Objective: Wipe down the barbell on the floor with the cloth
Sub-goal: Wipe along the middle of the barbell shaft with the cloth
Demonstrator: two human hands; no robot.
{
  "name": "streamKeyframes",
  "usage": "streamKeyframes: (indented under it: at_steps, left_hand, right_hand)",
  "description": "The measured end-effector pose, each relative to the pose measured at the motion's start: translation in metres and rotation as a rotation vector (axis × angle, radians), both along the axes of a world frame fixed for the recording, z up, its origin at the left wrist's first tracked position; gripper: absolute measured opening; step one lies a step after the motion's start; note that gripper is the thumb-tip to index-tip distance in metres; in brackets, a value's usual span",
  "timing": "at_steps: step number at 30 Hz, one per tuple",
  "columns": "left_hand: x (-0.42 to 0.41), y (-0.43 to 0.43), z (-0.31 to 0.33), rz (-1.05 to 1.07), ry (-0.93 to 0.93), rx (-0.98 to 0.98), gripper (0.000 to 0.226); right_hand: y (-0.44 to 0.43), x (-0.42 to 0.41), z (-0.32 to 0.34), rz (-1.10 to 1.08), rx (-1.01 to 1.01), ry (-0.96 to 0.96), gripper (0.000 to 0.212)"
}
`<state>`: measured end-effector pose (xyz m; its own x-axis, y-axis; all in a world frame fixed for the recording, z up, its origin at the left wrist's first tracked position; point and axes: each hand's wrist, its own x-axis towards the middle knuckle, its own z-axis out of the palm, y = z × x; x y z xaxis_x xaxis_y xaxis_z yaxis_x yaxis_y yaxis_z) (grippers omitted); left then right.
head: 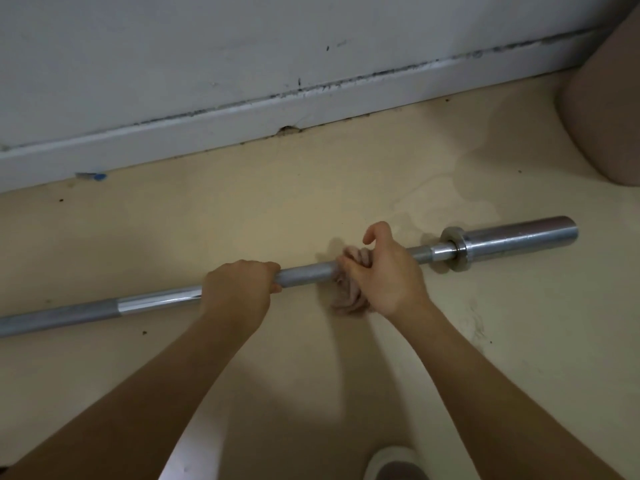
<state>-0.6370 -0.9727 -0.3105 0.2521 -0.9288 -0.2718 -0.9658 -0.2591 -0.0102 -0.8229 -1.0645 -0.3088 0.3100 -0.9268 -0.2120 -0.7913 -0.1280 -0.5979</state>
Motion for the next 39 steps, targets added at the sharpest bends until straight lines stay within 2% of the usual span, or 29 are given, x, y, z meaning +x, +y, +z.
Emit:
streamKeyframes:
  at_steps: [4, 6, 9, 12, 13, 16, 19, 21, 23, 26, 29, 32, 34, 36, 38, 39]
  left_hand:
    - [0.003, -0.002, -0.002, 0.009, 0.022, -0.027, 0.021]
    - [0.005, -0.002, -0.004, 0.031, 0.058, -0.035, 0.023]
    - [0.007, -0.002, -0.005, 0.042, 0.084, -0.055, 0.021]
    - [0.007, -0.006, -0.004, 0.009, 0.06, -0.038, 0.031]
    - [0.006, -0.008, -0.003, 0.002, 0.053, -0.029, 0.035]
    - [0.0, -0.009, -0.002, -0.006, 0.044, -0.025, 0.049]
    - [-0.007, -0.009, -0.005, -0.052, 0.055, -0.146, 0.064]
    - [-0.014, -0.011, -0.011, -0.106, 0.025, -0.189, 0.068]
    - [-0.024, -0.014, -0.017, -0.158, -0.033, -0.189, 0.063]
    - [-0.028, -0.02, -0.021, -0.186, -0.045, -0.19, 0.052]
    - [-0.019, -0.027, -0.021, -0.192, -0.015, -0.181, 0.046]
    - [-0.019, -0.031, -0.02, -0.177, -0.017, -0.139, 0.042]
    - [-0.022, -0.036, -0.018, -0.135, -0.007, -0.116, 0.04]
    - [-0.021, -0.04, -0.015, -0.092, -0.007, -0.075, 0.04]
    - [-0.023, -0.042, -0.01, -0.07, -0.014, -0.042, 0.04]
    - [-0.024, -0.043, -0.008, -0.074, -0.024, -0.021, 0.04]
  right_hand:
    - [0.01, 0.003, -0.015, 0.049, -0.39, 0.064, 0.015]
    - [0.018, 0.011, -0.028, 0.118, -0.486, 0.142, 0.011]
    - [0.021, 0.039, -0.032, 0.223, -0.366, 0.089, 0.013]
    - [0.007, 0.036, -0.027, 0.43, -0.409, 0.071, 0.017]
    - [-0.001, 0.021, -0.026, 0.407, -0.419, 0.076, 0.018]
    - [-0.029, -0.044, -0.026, 0.122, -0.459, 0.191, 0.041]
    - [-0.04, -0.073, -0.035, 0.059, -0.449, 0.257, 0.055]
    - [-0.035, -0.059, -0.041, 0.047, -0.469, 0.226, 0.048]
    - [-0.025, -0.039, -0.044, 0.053, -0.57, 0.091, 0.023]
    - [-0.024, -0.033, -0.039, 0.181, -0.565, -0.049, 0.021]
    - [-0.042, -0.063, -0.037, 0.276, -0.587, 0.124, 0.02]
    - [-0.061, -0.078, -0.027, 0.203, -0.368, 0.294, 0.033]
    - [-0.064, -0.074, -0.023, 0.153, -0.298, 0.265, 0.038]
    - [-0.056, -0.075, -0.027, 0.166, -0.391, 0.22, 0.033]
    - [-0.045, -0.082, -0.024, 0.176, -0.534, 0.246, 0.034]
    - [-0.048, -0.082, -0.019, 0.183, -0.535, 0.276, 0.034]
